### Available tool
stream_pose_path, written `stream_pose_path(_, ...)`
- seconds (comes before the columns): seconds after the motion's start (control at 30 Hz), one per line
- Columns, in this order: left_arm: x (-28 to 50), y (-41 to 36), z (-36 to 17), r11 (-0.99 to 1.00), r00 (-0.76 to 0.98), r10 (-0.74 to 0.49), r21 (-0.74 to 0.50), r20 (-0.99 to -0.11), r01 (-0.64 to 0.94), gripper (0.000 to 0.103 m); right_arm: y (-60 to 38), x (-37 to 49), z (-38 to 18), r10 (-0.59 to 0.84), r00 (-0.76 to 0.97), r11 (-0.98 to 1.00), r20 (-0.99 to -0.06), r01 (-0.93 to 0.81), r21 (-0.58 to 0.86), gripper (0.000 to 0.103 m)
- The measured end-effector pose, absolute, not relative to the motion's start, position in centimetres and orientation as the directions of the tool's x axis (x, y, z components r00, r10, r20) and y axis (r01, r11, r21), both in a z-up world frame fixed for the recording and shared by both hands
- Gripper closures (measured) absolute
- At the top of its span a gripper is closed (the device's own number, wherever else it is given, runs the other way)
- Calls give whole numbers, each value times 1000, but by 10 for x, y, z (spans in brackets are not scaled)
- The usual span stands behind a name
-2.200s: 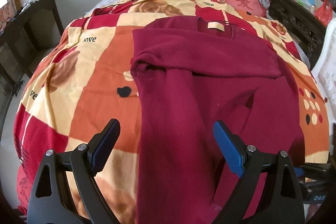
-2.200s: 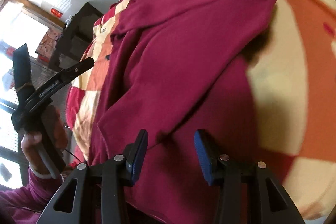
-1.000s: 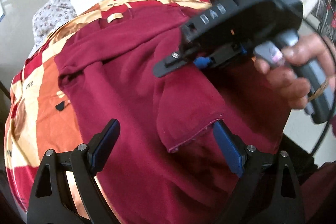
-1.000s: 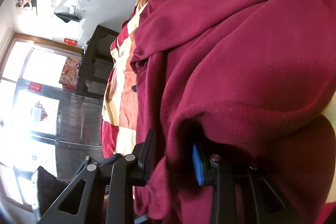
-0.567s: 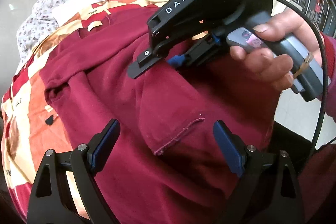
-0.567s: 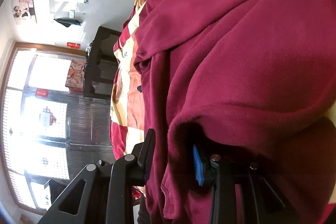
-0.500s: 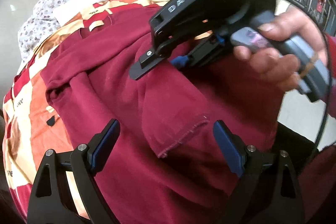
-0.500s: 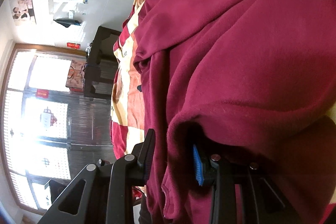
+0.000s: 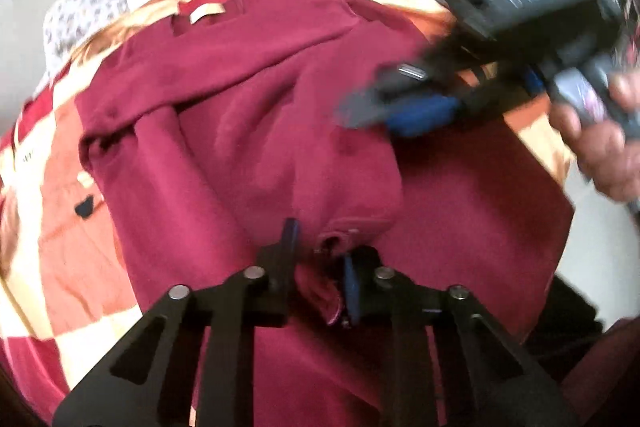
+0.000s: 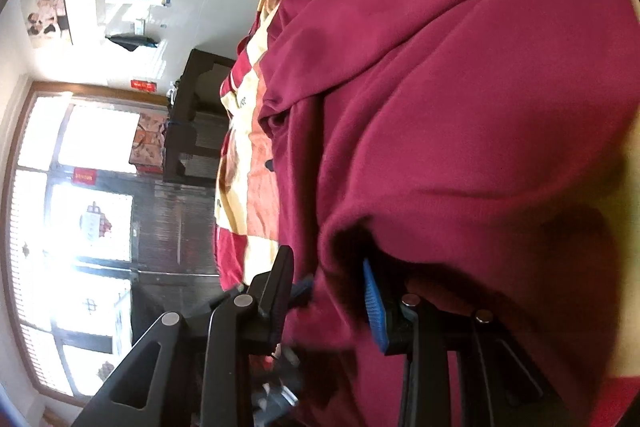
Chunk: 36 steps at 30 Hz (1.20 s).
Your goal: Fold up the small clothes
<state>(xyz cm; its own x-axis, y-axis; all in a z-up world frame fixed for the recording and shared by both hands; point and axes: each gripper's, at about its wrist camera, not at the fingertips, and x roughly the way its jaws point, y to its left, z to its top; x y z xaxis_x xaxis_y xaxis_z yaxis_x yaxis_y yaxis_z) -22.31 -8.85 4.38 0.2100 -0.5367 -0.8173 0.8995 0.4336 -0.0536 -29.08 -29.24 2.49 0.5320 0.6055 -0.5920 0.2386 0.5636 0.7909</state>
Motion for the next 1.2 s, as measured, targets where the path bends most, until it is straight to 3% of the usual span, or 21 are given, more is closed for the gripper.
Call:
stream_pose_path(0.1, -208, -80, 53, 472, 193, -565, -123, -803, 873, 90, -311, -311, 26, 562, 568, 571, -601, 260, 779, 67)
stream_pose_path(0.33, -181, -71, 88, 545, 267, -608, -149, -748, 825, 95, -382, -351, 37, 413, 723, 497, -554, 331, 802, 66)
stream_pose_path(0.47, -172, -74, 89, 553, 283, -599, -132, -749, 822, 95, -410, -348, 45, 276, 738, 514, -615, 428, 744, 65)
stream_pose_path(0.77, -168, -68, 90, 587, 315, -607, -144, -729, 797, 98, -419, -303, 41, 235, 728, 571, -645, 433, 697, 62)
stream_pose_path(0.8, -167, -67, 92, 589, 320, -615, -151, -721, 794, 98, -422, -298, 40, 218, 730, 591, -648, 429, 683, 67)
stream_pose_path(0.87, -162, -68, 97, 589, 322, -624, -158, -712, 793, 98, -427, -290, 44, 180, 724, 638, -666, 430, 639, 94)
stream_pose_path(1.07, -131, -79, 127, 598, 379, -651, -136, -658, 790, 98, -442, -277, 83, 191, 802, 626, -566, 344, 700, 99)
stream_pose_path(1.2, -92, -85, 141, 640, 434, -642, -130, -633, 758, 98, -432, -247, 109, 191, 802, 682, -565, 306, 664, 99)
